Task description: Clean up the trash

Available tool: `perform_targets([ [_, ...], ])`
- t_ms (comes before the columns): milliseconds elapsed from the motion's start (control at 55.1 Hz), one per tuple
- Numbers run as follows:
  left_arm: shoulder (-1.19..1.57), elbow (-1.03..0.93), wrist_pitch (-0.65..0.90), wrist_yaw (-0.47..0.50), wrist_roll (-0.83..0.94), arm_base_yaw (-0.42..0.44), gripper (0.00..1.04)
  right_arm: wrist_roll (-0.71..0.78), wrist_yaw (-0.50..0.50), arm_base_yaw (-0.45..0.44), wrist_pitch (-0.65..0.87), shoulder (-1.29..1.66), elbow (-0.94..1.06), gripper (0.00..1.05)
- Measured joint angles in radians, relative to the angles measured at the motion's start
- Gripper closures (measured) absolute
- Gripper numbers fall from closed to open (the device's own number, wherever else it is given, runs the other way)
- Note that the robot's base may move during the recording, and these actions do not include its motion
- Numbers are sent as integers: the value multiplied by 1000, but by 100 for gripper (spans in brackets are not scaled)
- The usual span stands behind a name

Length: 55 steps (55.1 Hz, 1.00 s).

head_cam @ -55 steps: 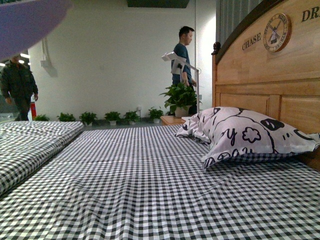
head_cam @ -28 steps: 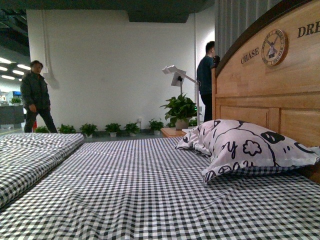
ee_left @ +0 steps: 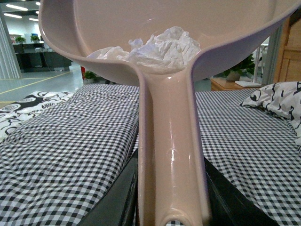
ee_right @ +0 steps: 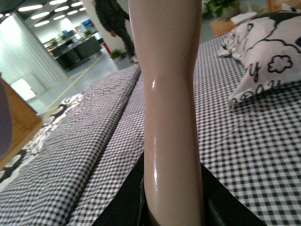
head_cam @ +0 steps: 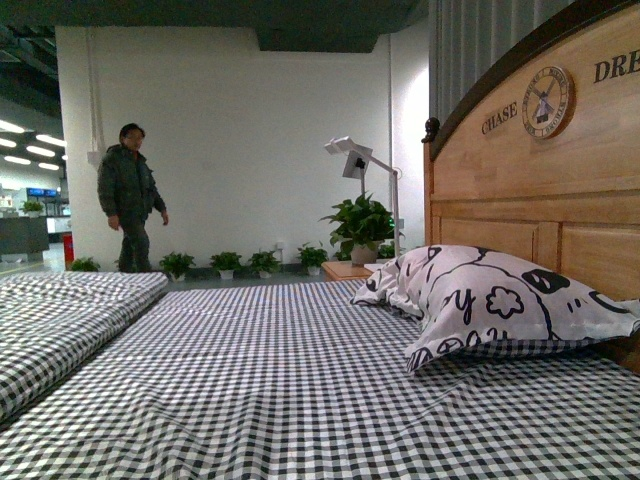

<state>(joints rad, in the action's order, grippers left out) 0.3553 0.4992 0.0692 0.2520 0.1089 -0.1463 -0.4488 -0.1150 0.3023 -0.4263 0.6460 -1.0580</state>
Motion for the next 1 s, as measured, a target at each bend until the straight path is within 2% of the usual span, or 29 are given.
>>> perform_targets([
  [997, -2, -1, 3, 3, -3, -2, 77, 4, 3, 2, -1, -1, 1, 85],
])
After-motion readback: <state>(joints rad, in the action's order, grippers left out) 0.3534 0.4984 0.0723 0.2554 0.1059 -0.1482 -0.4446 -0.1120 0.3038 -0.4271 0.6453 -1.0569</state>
